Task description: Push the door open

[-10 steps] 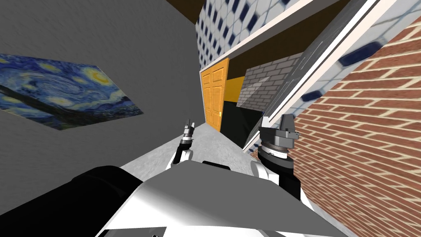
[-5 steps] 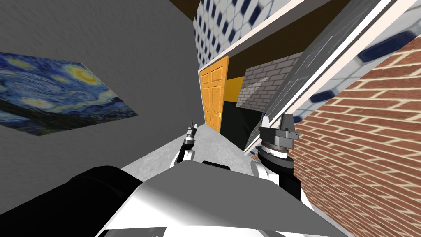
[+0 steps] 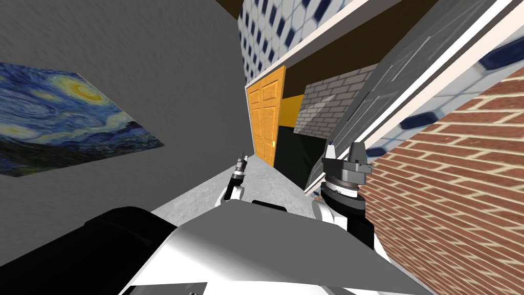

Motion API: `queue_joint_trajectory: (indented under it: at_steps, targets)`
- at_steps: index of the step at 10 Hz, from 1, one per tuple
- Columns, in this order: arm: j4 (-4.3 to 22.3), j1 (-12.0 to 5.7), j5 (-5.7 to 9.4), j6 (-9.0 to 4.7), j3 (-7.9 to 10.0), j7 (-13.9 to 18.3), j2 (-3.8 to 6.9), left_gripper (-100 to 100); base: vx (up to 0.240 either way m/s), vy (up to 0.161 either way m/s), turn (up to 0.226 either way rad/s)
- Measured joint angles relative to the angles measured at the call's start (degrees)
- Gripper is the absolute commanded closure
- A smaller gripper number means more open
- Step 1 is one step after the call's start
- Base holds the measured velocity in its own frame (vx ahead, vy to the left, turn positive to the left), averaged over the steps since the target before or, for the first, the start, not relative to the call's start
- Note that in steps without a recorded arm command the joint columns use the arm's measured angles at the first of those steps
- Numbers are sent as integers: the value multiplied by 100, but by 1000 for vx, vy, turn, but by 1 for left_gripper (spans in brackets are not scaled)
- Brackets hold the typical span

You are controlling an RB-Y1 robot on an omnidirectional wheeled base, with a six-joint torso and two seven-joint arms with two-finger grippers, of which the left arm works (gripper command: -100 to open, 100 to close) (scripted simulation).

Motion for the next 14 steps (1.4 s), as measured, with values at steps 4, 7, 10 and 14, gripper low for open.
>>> queue_joint_trajectory:
  at_steps: [4, 7, 10, 14]
  targets:
    - [464, -201, -84, -122, -82, 93, 30, -100, 96, 21, -19]
    - [857, -354, -154, -244, -154, 162, 47, -100, 94, 14, -19]
    - [1204, -479, -218, -346, -222, 245, 80, -100, 98, 15, -19]
    - [1578, -666, -309, -389, -316, 323, 73, -100, 81, 13, -15]
